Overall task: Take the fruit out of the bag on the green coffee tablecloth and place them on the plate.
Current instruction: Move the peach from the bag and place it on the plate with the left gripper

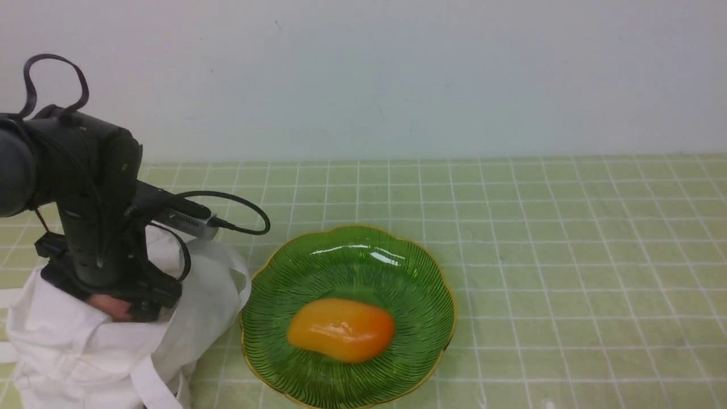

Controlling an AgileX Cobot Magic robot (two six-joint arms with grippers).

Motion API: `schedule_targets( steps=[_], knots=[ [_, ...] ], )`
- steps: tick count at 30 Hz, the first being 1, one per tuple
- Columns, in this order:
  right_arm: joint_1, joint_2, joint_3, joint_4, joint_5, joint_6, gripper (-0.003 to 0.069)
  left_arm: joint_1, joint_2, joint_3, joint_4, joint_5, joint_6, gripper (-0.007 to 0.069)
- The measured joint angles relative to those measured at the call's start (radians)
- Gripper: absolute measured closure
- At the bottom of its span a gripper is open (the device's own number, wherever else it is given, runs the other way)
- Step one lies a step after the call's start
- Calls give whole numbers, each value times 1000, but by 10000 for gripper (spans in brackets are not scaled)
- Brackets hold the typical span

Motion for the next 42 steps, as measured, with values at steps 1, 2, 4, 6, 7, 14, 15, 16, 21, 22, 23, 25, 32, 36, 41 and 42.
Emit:
schedule_targets(
  steps=[1,2,4,6,7,14,15,16,21,22,23,25,32,36,41,42],
  knots=[
    [0,0,0,0,0,0,673,0,-19,0,-8,3,8,3],
    [0,0,0,0,0,0,673,0,-36,0,-13,7,12,3],
    [0,0,0,0,0,0,673,0,-89,1,-16,25,15,3],
    [0,0,0,0,0,0,673,0,-129,1,-17,44,16,3],
    [0,0,0,0,0,0,673,0,-139,1,-17,46,16,3],
    [0,0,0,0,0,0,673,0,-303,5,-17,121,20,3],
    [0,0,0,0,0,0,673,0,-317,6,-17,122,20,3],
    [0,0,0,0,0,0,673,0,-355,6,-17,124,21,3],
    [0,0,0,0,0,0,673,0,-474,8,-18,131,8,3],
    [0,0,0,0,0,0,673,0,-479,8,-18,132,7,3],
    [0,0,0,0,0,0,673,0,-528,8,-18,142,3,3],
    [0,0,0,0,0,0,673,0,-563,8,-18,143,3,3],
    [0,0,0,0,0,0,673,0,-590,8,-75,101,3,3],
    [0,0,0,0,0,0,673,0,-577,9,-166,60,4,3],
    [0,0,0,0,0,0,673,0,-575,9,-277,32,4,3],
    [0,0,0,0,0,0,673,0,-575,9,-328,30,4,3]
  ],
)
